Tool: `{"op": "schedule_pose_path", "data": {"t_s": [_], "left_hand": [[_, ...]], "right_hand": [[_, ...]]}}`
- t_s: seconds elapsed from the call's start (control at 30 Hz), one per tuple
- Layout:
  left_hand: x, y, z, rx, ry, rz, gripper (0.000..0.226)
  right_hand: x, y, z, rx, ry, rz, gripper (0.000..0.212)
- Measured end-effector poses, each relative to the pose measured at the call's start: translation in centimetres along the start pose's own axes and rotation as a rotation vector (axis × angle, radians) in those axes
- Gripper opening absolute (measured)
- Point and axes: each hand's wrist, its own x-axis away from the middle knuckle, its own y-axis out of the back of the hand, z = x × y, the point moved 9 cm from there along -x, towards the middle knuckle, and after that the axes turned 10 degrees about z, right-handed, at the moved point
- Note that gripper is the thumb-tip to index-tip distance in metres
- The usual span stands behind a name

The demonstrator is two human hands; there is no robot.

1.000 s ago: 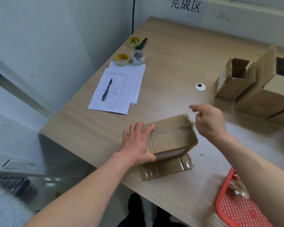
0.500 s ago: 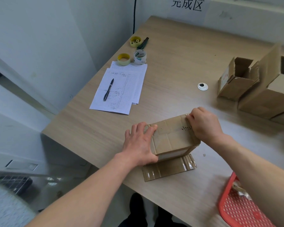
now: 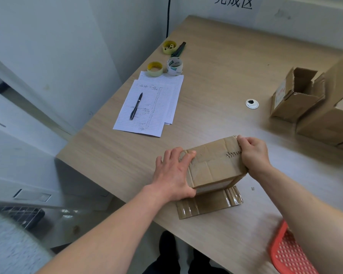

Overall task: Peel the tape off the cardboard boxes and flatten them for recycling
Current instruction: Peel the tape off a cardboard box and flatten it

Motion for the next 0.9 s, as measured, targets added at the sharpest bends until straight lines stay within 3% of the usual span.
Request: {"op": "schedule_pose_path", "data": {"t_s": [0.13,0.27,0.37,0.5,0.73,0.9], "left_hand": [[0.0,-0.1,0.0,0.013,0.003,0.005,0.109],[0.0,-0.1,0.3,0.024,0.012,0.004,0.109],[-0.1,-0.1,0.1,0.022,0.016,0.004,0.109],[-0.1,-0.1,0.1,0.024,0.022,0.002,0.109],[0.1,0.1,0.0,0.031,0.014,0.003,0.109],[0.1,0.0,0.1,0.037,0.006,0.015,0.109]], "right_hand": [[0.1,-0.6,-1.0,-0.224,-0.065,0.046,0.040],[0.6,0.6,-0.2,-0.128,0.008,0.015,0.057],[1.6,1.2,0.8,0.138,0.077,0.022,0.065],[3.2,0.9,1.2,0.500,0.175,-0.027,0.051],[3.9,1.9,0.4,0.391,0.148,-0.179,0.053],[2.7,1.7,-1.5,0.156,0.026,-0.067,0.055]]}}
